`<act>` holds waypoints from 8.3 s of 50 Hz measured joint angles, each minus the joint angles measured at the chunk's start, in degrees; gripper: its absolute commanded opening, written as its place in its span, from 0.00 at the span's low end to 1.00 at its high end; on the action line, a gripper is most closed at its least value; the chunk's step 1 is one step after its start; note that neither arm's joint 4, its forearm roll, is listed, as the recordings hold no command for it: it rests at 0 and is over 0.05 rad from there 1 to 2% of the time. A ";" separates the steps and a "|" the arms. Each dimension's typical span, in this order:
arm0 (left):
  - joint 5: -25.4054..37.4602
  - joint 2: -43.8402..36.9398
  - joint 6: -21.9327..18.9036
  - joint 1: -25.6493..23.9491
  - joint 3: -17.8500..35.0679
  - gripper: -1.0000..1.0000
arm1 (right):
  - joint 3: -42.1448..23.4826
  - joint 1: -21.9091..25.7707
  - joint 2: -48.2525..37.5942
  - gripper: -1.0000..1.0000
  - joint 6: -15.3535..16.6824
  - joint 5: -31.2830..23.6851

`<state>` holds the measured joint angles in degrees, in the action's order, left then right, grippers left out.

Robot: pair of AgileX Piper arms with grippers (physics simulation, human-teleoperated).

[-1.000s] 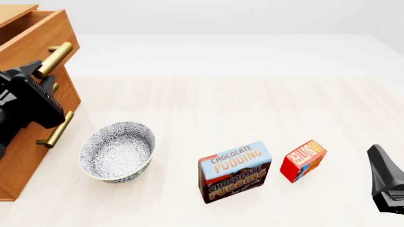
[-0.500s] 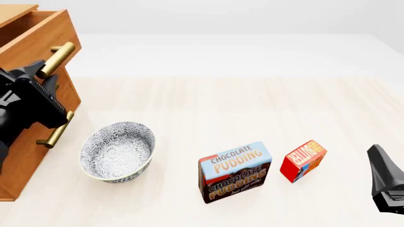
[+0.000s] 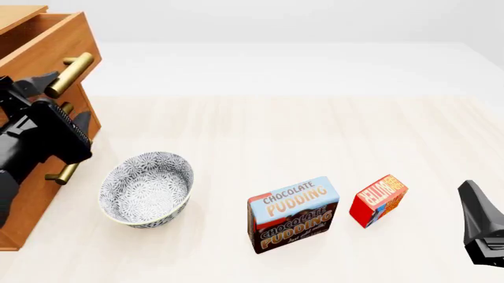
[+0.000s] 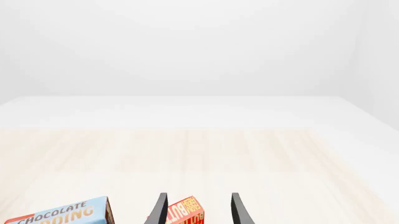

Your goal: Put the butter at the back in the top drawer of the cabinet and close it.

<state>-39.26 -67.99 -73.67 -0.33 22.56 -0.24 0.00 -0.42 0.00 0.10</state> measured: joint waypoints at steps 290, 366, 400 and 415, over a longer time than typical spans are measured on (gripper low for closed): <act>87.69 4.66 71.66 3.19 59.09 1.00 | 0.00 0.00 0.00 1.00 0.00 0.00; 82.24 2.08 72.67 5.03 52.64 1.00 | 0.00 0.00 0.00 1.00 0.00 0.00; 79.74 0.93 73.15 5.75 49.46 1.00 | 0.00 0.00 0.00 1.00 0.00 0.00; 78.93 0.77 73.18 6.19 48.27 1.00 | 0.00 0.00 0.00 1.00 0.00 0.00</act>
<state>39.66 -67.22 -0.49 5.86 70.83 -0.24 0.00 -0.42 0.00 0.10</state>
